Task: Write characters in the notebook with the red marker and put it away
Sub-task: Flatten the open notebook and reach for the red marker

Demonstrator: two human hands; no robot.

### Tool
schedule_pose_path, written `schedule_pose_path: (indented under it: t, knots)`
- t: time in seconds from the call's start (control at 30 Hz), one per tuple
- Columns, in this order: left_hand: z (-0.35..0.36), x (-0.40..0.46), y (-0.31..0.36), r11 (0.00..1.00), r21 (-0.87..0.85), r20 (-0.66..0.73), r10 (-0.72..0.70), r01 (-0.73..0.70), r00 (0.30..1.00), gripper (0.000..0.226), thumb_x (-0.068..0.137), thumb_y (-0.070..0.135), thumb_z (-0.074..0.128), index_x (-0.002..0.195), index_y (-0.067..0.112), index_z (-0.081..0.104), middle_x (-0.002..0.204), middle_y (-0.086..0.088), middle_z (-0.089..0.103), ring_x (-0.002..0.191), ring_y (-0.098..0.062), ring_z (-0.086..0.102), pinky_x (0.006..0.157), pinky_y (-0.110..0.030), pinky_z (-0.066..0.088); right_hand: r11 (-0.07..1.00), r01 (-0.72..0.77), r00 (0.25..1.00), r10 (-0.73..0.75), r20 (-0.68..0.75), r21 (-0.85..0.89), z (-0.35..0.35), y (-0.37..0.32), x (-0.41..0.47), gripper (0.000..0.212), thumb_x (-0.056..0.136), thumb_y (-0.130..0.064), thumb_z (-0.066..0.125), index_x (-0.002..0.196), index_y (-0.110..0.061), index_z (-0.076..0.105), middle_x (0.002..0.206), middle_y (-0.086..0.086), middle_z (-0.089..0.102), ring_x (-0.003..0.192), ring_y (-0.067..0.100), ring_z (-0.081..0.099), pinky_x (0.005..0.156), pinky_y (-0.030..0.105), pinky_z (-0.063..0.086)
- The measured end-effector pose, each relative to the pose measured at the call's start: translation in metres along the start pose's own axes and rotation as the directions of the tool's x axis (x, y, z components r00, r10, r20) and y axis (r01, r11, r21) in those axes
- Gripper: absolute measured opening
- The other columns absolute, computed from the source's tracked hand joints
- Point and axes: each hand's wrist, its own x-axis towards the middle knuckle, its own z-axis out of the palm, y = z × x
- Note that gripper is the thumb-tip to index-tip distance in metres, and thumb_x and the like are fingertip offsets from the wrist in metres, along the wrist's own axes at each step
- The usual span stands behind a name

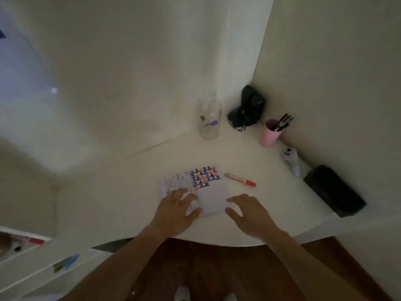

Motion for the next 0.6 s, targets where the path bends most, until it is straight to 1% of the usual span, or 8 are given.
schedule_pose_path:
  t: [0.03, 0.13, 0.2, 0.27, 0.33, 0.47, 0.6]
  knots:
    - [0.016, 0.007, -0.004, 1.0, 0.006, -0.003, 0.019, -0.019, 1.0, 0.054, 0.09, 0.066, 0.04, 0.128, 0.033, 0.057, 0.145, -0.006, 0.054, 0.131, -0.029, 0.049, 0.103, -0.046, 0.045, 1.0, 0.005, 1.0, -0.005, 0.003, -0.001, 0.015, 0.007, 0.008, 0.052, 0.097, -0.059, 0.04, 0.142, -0.036, 0.05, 0.149, -0.006, 0.051, 0.138, 0.018, 0.043, 0.113, 0.034, 0.035]
    - [0.07, 0.029, -0.021, 0.996, 0.062, -0.109, 0.075, -0.069, 0.991, 0.054, 0.091, 0.066, 0.042, 0.129, 0.031, 0.058, 0.146, -0.008, 0.053, 0.134, -0.03, 0.048, 0.107, -0.047, 0.04, 0.996, 0.016, 0.999, -0.019, -0.034, -0.087, 0.064, 0.03, 0.037, 0.061, 0.093, -0.068, 0.037, 0.146, -0.04, 0.045, 0.156, -0.006, 0.043, 0.145, 0.019, 0.035, 0.116, 0.036, 0.031]
    - [0.103, 0.043, -0.028, 0.992, 0.081, -0.174, 0.113, -0.1, 0.978, 0.058, 0.09, 0.068, 0.043, 0.134, 0.032, 0.056, 0.154, -0.009, 0.045, 0.141, -0.029, 0.04, 0.114, -0.048, 0.033, 0.992, 0.043, 0.992, -0.057, -0.111, -0.121, 0.098, 0.044, 0.057, 0.067, 0.09, -0.071, 0.034, 0.146, -0.038, 0.047, 0.156, -0.002, 0.045, 0.144, 0.023, 0.038, 0.116, 0.043, 0.037]
    - [0.128, 0.053, -0.035, 0.986, 0.123, -0.242, 0.142, -0.115, 0.96, 0.063, 0.09, 0.07, 0.044, 0.141, 0.034, 0.05, 0.161, -0.008, 0.034, 0.149, -0.028, 0.028, 0.118, -0.052, 0.025, 0.985, 0.07, 0.974, -0.102, -0.205, -0.155, 0.125, 0.057, 0.073, 0.068, 0.09, -0.071, 0.035, 0.144, -0.034, 0.052, 0.153, 0.003, 0.049, 0.14, 0.029, 0.043, 0.11, 0.05, 0.043]
    - [0.146, 0.057, -0.039, 0.98, 0.145, -0.297, 0.172, -0.134, 0.939, 0.064, 0.091, 0.068, 0.045, 0.145, 0.034, 0.047, 0.164, -0.009, 0.027, 0.152, -0.027, 0.02, 0.12, -0.054, 0.021, 0.976, 0.076, 0.952, -0.132, -0.278, -0.204, 0.145, 0.066, 0.081, 0.064, 0.091, -0.067, 0.038, 0.142, -0.032, 0.055, 0.151, 0.007, 0.051, 0.137, 0.034, 0.046, 0.106, 0.053, 0.045]
    - [0.163, 0.059, -0.043, 0.976, 0.168, -0.374, 0.195, -0.14, 0.907, 0.063, 0.09, 0.067, 0.045, 0.144, 0.035, 0.046, 0.164, -0.006, 0.027, 0.152, -0.024, 0.018, 0.12, -0.054, 0.021, 0.964, 0.076, 0.897, -0.177, -0.405, -0.255, 0.165, 0.074, 0.085, 0.062, 0.092, -0.064, 0.04, 0.14, -0.029, 0.058, 0.148, 0.009, 0.054, 0.134, 0.034, 0.048, 0.105, 0.053, 0.046]
    - [0.169, 0.058, -0.045, 0.976, 0.176, -0.43, 0.196, -0.131, 0.881, 0.06, 0.088, 0.07, 0.044, 0.139, 0.039, 0.05, 0.16, -0.004, 0.035, 0.149, -0.024, 0.025, 0.118, -0.052, 0.026, 0.96, 0.105, 0.839, -0.226, -0.494, -0.26, 0.171, 0.074, 0.085, 0.06, 0.09, -0.062, 0.044, 0.131, -0.025, 0.067, 0.137, 0.009, 0.063, 0.126, 0.033, 0.055, 0.1, 0.049, 0.05]
